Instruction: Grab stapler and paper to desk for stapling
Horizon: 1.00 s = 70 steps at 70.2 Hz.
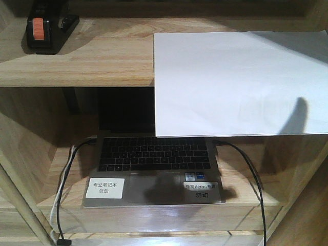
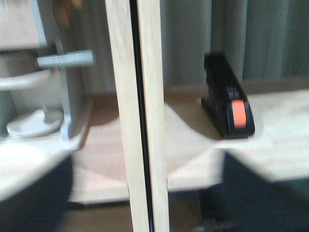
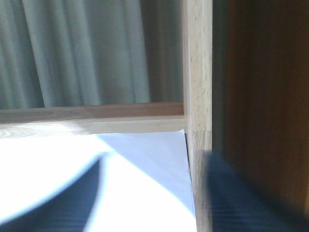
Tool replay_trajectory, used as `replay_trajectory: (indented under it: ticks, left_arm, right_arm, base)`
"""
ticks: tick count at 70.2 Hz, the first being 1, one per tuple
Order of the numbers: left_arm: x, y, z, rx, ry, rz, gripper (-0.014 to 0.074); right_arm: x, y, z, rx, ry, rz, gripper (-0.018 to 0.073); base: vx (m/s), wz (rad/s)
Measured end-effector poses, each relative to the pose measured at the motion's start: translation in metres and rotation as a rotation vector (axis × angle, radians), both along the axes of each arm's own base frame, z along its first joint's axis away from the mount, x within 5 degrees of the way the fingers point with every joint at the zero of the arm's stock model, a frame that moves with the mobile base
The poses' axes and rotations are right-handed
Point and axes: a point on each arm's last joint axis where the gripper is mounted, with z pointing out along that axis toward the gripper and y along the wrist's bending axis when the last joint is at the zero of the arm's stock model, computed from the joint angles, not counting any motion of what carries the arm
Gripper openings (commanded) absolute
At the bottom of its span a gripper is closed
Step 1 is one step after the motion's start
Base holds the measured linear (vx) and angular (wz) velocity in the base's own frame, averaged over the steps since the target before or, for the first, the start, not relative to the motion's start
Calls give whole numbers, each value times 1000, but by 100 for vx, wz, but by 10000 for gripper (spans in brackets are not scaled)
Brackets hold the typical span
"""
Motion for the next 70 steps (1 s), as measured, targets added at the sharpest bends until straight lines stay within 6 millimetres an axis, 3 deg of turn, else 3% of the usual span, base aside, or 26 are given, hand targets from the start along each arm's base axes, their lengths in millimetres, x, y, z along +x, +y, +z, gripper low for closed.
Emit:
replay_trajectory:
  ticks: [23,43,70]
  left_arm:
    - [0,0,0,0,4,0,716]
    - [0,-2,0,1,5,-43,697]
    - [-5,-19,1,21,-13,-365,659]
  right_arm:
    - [0,0,0,0,0,0,699]
    - [0,0,0,0,1,0,603]
    - [0,0,0,0,2,0,467]
  base:
    - [0,0]
    - [0,0]
    - [0,0]
